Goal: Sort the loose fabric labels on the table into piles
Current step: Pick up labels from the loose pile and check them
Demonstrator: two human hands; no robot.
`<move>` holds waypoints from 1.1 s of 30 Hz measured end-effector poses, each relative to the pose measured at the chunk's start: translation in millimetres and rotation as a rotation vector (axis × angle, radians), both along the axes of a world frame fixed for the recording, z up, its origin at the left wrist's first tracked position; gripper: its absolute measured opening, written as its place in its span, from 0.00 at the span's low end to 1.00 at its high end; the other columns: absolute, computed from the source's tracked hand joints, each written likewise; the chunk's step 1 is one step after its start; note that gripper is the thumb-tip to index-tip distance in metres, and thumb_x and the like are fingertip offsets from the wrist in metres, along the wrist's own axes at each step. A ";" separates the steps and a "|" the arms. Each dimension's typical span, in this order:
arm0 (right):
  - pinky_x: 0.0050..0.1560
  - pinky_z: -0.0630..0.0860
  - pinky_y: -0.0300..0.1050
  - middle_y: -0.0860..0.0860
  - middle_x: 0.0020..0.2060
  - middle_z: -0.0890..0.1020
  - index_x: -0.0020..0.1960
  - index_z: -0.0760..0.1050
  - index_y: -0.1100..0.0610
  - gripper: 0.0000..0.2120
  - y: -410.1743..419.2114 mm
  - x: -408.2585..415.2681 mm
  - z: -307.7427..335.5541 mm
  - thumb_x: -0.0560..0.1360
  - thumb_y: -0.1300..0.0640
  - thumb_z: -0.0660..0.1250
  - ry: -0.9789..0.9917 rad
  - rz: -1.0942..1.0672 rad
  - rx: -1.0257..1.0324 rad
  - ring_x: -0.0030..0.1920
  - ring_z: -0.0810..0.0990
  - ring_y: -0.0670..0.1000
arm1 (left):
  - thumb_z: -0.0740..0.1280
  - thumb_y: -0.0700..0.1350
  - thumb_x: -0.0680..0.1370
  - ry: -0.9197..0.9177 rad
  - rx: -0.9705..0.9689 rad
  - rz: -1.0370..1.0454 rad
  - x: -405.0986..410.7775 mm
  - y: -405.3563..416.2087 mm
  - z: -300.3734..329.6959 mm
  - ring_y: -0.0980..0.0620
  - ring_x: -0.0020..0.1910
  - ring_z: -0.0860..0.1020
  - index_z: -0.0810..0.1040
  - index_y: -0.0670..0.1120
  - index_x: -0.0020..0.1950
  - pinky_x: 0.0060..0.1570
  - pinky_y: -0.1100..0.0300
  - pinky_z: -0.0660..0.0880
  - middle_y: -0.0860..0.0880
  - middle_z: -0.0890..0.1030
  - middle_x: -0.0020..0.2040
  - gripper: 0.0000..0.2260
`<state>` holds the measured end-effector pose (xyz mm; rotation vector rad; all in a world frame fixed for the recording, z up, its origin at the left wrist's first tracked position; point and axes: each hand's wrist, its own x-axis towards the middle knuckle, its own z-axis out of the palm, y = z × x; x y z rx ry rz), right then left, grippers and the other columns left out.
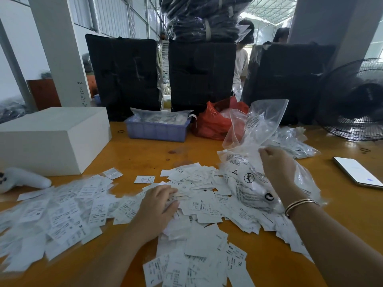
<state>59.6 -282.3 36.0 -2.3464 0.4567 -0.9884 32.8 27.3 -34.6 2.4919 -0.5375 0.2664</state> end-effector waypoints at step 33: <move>0.63 0.62 0.44 0.48 0.59 0.80 0.64 0.75 0.50 0.16 150.2 -22.7 -57.6 0.79 0.59 0.57 0.172 0.638 -0.277 0.58 0.75 0.49 | 0.70 0.45 0.75 0.140 -0.679 0.191 -4.8 2.1 17.9 0.59 0.44 0.77 0.77 0.57 0.47 0.36 0.72 0.71 0.53 0.79 0.43 0.06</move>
